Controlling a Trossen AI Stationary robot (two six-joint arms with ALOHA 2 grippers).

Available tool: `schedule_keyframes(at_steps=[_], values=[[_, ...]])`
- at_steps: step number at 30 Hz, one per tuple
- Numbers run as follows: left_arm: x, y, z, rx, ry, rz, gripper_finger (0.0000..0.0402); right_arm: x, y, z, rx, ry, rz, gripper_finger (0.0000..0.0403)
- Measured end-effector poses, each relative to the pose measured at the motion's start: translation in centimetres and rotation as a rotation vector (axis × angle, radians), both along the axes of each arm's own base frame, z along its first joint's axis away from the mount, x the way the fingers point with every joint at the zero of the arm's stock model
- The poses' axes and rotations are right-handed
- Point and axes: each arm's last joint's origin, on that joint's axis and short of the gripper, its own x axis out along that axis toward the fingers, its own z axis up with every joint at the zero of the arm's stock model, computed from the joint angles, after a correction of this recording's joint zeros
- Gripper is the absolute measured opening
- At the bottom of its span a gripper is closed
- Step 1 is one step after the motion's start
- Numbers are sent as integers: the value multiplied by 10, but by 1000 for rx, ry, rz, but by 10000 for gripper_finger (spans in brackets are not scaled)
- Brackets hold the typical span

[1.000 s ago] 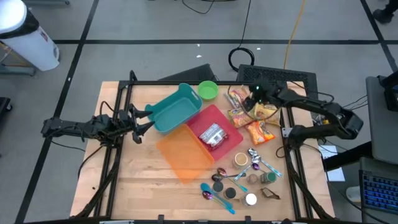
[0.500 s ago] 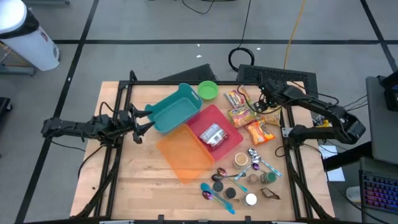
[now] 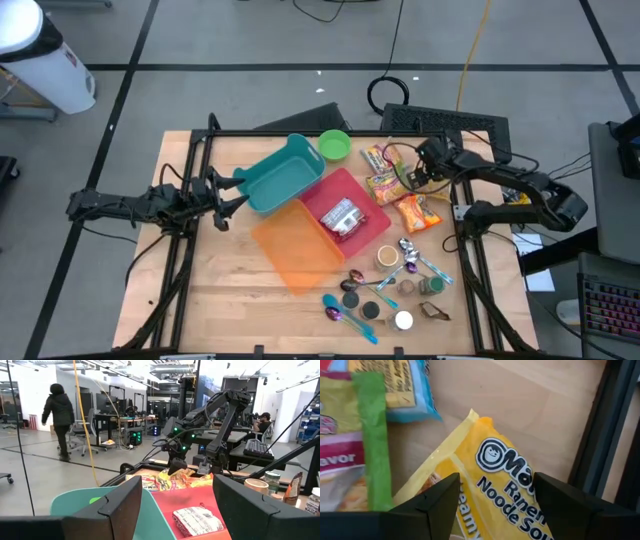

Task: Pick & Place Food Item
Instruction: Put the yellow noodle pack into the red bin

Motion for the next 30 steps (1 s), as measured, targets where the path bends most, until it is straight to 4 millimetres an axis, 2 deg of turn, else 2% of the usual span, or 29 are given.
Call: schedule_keyframes(at_steps=[5, 21, 25, 30], values=[[0, 0, 0, 0, 0, 0, 253, -2, 2, -5, 11, 1, -20, 209], [0, 0, 0, 0, -1, -1, 253, 0, -1, -1, -34, -27, 6, 10], [0, 0, 0, 0, -1, -1, 253, 1, -1, 9, -90, -73, 12, 8], [0, 0, 0, 0, 0, -1, 253, 1, -1, 31, -175, -135, 29, 2]])
